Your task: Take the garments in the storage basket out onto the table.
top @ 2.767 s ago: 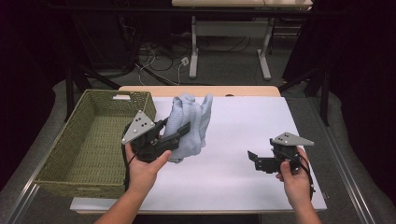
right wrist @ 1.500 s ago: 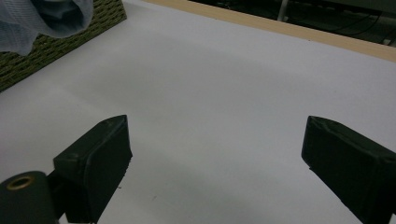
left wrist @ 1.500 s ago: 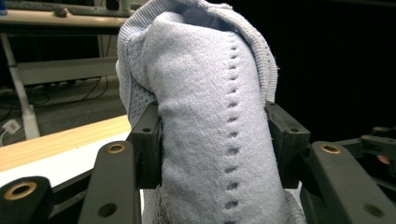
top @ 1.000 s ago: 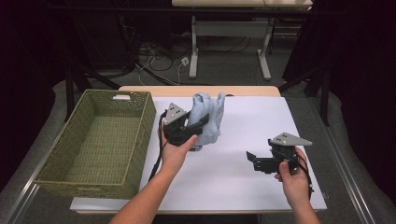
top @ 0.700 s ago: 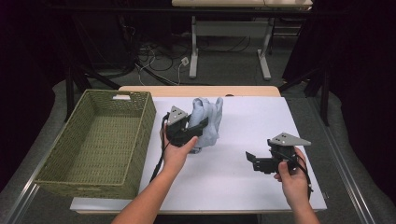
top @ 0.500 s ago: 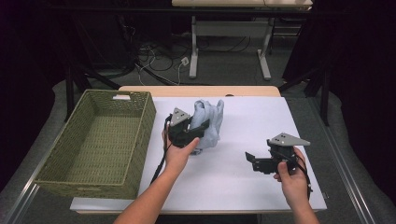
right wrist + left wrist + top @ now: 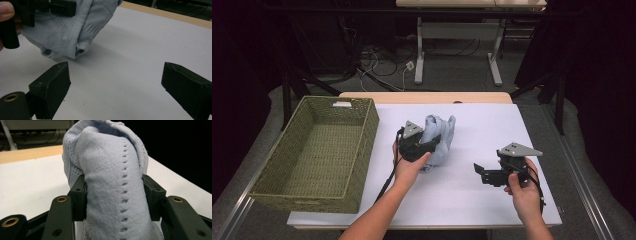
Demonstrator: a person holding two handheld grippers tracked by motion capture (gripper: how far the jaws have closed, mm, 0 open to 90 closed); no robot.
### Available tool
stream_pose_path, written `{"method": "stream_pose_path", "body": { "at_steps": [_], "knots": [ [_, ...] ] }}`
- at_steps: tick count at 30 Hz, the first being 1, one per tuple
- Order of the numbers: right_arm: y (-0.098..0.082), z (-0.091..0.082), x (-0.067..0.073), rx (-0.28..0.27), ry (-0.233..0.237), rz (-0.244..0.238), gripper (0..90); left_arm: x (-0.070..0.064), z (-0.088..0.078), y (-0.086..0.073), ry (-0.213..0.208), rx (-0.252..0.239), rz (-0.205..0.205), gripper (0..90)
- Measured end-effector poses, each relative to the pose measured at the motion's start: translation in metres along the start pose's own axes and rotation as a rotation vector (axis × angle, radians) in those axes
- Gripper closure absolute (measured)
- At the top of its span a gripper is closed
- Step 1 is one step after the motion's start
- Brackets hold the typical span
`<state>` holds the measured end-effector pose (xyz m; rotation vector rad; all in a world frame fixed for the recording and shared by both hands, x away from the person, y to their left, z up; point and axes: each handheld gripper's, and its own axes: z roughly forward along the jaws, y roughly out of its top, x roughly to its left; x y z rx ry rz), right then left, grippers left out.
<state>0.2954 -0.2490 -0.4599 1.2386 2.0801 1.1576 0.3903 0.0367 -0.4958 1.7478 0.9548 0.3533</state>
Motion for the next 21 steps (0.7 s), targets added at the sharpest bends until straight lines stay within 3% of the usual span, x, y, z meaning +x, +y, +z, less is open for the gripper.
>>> {"method": "stream_pose_path", "body": {
  "at_steps": [12, 16, 21],
  "knots": [
    [-0.001, 0.003, 0.001, -0.002, 0.001, -0.004, 8.0, 0.009, 0.020, -0.021, 0.011, 0.094, -0.007, 47.2],
    [-0.001, 0.004, 0.002, 0.002, 0.005, -0.012, 8.0, 0.010, 0.025, -0.026, 0.017, 0.102, -0.022, 45.9],
    [-0.001, 0.004, 0.002, 0.006, 0.005, -0.010, 8.0, 0.011, 0.027, -0.027, 0.025, 0.114, -0.010, 44.0]
  ]
}}
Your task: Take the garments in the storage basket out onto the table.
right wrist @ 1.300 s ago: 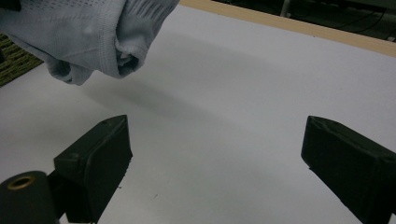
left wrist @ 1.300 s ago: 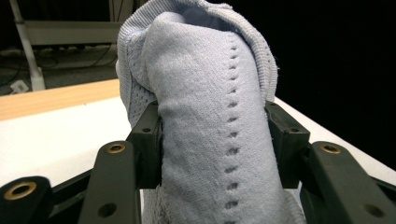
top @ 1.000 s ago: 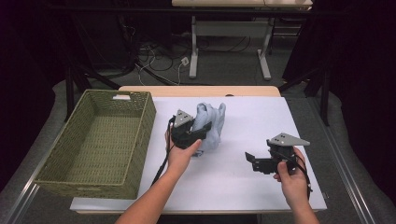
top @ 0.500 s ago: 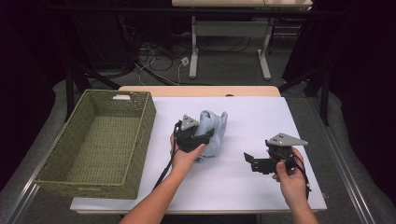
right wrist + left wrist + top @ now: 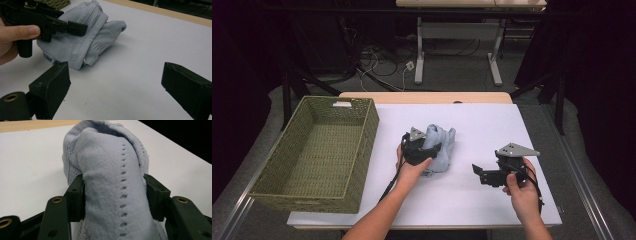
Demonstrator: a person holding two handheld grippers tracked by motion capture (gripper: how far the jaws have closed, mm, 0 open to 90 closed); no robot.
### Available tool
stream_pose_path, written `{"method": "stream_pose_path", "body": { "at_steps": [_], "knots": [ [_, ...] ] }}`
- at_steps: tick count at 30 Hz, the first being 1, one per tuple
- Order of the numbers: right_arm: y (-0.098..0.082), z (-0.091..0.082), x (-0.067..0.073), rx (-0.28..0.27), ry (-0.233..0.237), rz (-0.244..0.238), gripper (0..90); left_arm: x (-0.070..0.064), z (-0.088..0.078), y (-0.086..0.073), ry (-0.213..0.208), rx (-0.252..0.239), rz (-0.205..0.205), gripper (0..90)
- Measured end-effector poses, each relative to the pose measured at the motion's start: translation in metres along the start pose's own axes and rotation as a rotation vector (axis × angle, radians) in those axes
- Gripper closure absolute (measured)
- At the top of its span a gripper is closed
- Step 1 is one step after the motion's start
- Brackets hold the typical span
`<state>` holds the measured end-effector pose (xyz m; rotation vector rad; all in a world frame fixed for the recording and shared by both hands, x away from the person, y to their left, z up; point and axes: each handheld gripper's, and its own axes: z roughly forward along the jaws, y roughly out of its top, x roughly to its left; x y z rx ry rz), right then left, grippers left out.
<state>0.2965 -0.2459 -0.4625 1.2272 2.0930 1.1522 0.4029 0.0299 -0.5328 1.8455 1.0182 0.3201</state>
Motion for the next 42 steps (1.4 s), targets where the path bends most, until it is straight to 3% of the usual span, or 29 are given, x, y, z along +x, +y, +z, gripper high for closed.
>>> {"method": "stream_pose_path", "body": {
  "at_steps": [12, 32, 37, 42],
  "knots": [
    [-0.001, 0.002, 0.001, 0.012, 0.006, 0.000, 8.0, 0.002, 0.001, 0.000, -0.014, 0.013, -0.025, 37.3],
    [-0.002, 0.005, 0.001, 0.010, 0.009, 0.000, 8.1, -0.001, -0.012, 0.008, -0.013, -0.046, -0.038, 17.3],
    [-0.002, 0.006, 0.000, 0.009, 0.006, 0.008, 8.1, -0.006, -0.020, 0.009, -0.031, -0.061, -0.039, 16.1],
    [-0.001, 0.005, 0.001, 0.009, 0.005, 0.002, 8.1, -0.013, -0.031, 0.012, -0.076, -0.061, -0.032, 13.2]
  ]
}}
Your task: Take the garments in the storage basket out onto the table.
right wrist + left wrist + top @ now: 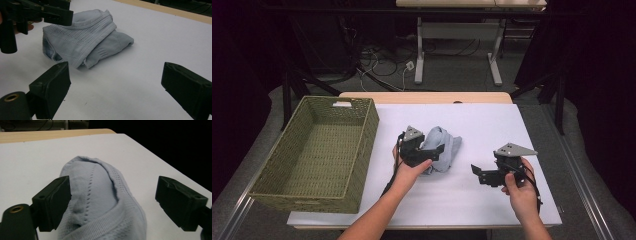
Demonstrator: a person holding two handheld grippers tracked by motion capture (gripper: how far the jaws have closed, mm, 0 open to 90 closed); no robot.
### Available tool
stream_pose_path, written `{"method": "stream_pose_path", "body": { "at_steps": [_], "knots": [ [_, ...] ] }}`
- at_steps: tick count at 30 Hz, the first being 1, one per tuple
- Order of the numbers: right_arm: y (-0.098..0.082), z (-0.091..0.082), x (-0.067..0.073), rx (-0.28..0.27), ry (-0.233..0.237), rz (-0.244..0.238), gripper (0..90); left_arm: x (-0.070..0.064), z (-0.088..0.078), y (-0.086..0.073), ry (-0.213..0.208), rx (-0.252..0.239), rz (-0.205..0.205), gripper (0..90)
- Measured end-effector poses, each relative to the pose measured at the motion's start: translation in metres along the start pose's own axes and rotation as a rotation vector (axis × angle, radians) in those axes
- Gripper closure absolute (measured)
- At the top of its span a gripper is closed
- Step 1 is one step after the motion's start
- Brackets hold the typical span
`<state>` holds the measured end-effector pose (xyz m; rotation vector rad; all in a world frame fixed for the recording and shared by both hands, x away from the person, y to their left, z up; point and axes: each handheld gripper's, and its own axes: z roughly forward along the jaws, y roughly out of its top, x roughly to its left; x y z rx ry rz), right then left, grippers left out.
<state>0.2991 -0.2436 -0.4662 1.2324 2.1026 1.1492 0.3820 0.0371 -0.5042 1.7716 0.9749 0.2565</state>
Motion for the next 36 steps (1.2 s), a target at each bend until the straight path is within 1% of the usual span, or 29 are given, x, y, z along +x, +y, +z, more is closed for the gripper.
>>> {"method": "stream_pose_path", "body": {
  "at_steps": [4, 5, 9, 10, 11, 12, 15, 17, 18, 22, 23, 26, 28, 29, 31, 32, 34, 35, 36],
  "knots": [
    [0.000, 0.000, 0.001, -0.003, -0.003, 0.004, 8.1, -0.004, -0.008, 0.003, -0.032, 0.015, -0.006, 8.4],
    [0.000, 0.000, 0.000, -0.001, -0.002, 0.003, 8.1, -0.005, -0.010, 0.003, -0.041, 0.020, -0.016, 6.4],
    [0.001, -0.002, 0.000, 0.002, -0.006, -0.002, 8.1, -0.007, -0.020, 0.005, -0.044, 0.031, 0.000, 1.6],
    [0.001, -0.002, 0.000, -0.004, -0.004, 0.002, 8.1, -0.007, -0.022, 0.005, -0.049, 0.032, -0.004, 0.8],
    [0.001, -0.002, 0.000, -0.008, -0.004, -0.008, 8.1, -0.009, -0.025, 0.005, -0.051, 0.025, -0.009, 0.7],
    [0.001, -0.002, 0.001, -0.012, -0.004, -0.003, 8.1, -0.010, -0.029, 0.006, -0.055, 0.028, -0.009, 0.7],
    [0.001, -0.002, 0.001, -0.004, -0.005, -0.001, 8.1, -0.012, -0.040, 0.008, -0.065, 0.023, -0.009, 0.8],
    [0.001, -0.002, 0.002, -0.004, -0.004, -0.002, 8.1, -0.013, -0.046, 0.010, -0.079, 0.020, 0.005, 0.7],
    [0.001, -0.002, 0.002, -0.004, -0.005, -0.002, 8.1, -0.013, -0.051, 0.011, -0.084, 0.014, 0.002, 0.7],
    [0.001, -0.003, 0.001, -0.006, -0.006, -0.005, 8.1, -0.012, -0.069, 0.014, -0.099, -0.012, 0.018, 0.7],
    [0.001, -0.003, 0.001, -0.006, -0.009, -0.005, 8.1, -0.011, -0.072, 0.014, -0.099, -0.015, 0.017, 0.7],
    [0.001, -0.002, 0.002, -0.005, -0.006, -0.005, 8.1, -0.009, -0.084, 0.014, -0.090, -0.025, 0.045, 0.7],
    [0.001, -0.002, 0.003, -0.004, -0.004, 0.000, 8.1, -0.008, -0.091, 0.012, -0.091, -0.020, 0.051, 0.7],
    [0.001, -0.002, 0.003, 0.001, -0.009, -0.005, 8.1, -0.007, -0.093, 0.011, -0.090, -0.024, 0.044, 0.7],
    [0.001, -0.002, 0.003, -0.001, -0.003, -0.007, 8.1, -0.004, -0.099, 0.010, -0.091, -0.021, 0.054, 0.7],
    [0.002, -0.002, 0.004, 0.000, -0.006, -0.006, 8.1, -0.003, -0.102, 0.008, -0.087, -0.028, 0.052, 0.7],
    [0.002, -0.002, 0.004, -0.005, -0.007, -0.009, 8.1, 0.000, -0.107, 0.005, -0.092, -0.033, 0.043, 0.7],
    [0.002, -0.002, 0.004, -0.006, -0.007, -0.008, 8.1, 0.002, -0.109, 0.004, -0.092, -0.036, 0.046, 0.7],
    [0.002, -0.002, 0.003, -0.007, -0.007, -0.009, 8.1, 0.003, -0.112, 0.002, -0.093, -0.037, 0.033, 0.7]
  ]
}}
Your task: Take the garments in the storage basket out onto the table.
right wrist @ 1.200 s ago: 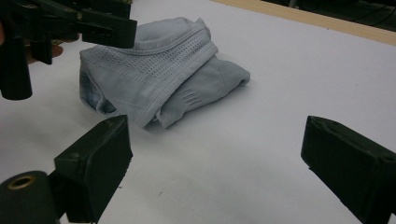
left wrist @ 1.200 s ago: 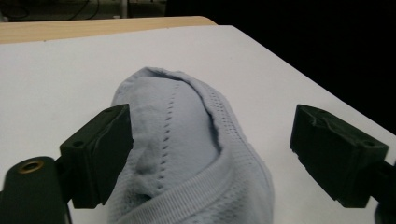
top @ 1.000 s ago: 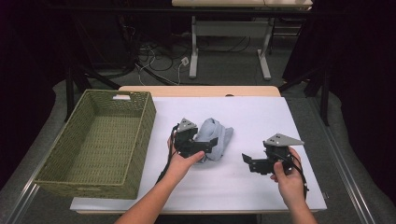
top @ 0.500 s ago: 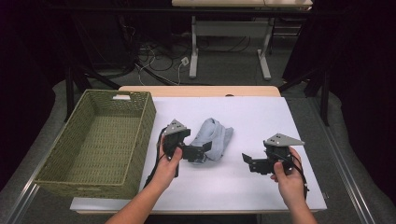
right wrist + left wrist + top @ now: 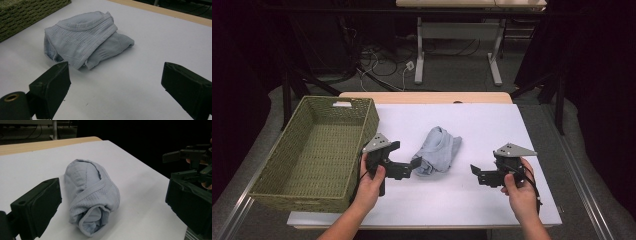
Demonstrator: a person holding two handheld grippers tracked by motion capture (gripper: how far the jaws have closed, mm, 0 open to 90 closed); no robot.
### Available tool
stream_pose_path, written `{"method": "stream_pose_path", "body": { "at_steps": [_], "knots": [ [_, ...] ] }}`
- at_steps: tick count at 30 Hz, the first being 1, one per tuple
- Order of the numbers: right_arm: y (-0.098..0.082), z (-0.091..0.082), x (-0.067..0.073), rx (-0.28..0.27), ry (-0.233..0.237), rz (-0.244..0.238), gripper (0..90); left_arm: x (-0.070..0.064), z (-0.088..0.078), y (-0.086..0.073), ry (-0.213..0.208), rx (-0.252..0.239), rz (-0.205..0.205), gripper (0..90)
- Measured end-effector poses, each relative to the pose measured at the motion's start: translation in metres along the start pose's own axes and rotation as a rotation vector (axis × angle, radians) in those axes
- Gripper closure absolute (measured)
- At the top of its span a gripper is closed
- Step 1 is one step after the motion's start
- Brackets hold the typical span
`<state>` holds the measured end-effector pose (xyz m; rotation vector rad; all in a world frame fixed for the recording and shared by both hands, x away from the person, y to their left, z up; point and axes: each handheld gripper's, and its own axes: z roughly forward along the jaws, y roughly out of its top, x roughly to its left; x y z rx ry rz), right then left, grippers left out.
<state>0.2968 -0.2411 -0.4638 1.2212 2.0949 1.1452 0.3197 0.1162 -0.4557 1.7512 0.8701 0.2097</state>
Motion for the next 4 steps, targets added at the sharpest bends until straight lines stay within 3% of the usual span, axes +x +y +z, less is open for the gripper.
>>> {"method": "stream_pose_path", "body": {
  "at_steps": [4],
  "knots": [
    [-0.0009, 0.0021, 0.0003, 0.004, 0.003, -0.001, 8.1, 0.0044, -0.0059, -0.0065, 0.001, 0.004, -0.002, 0.7]
  ]
}}
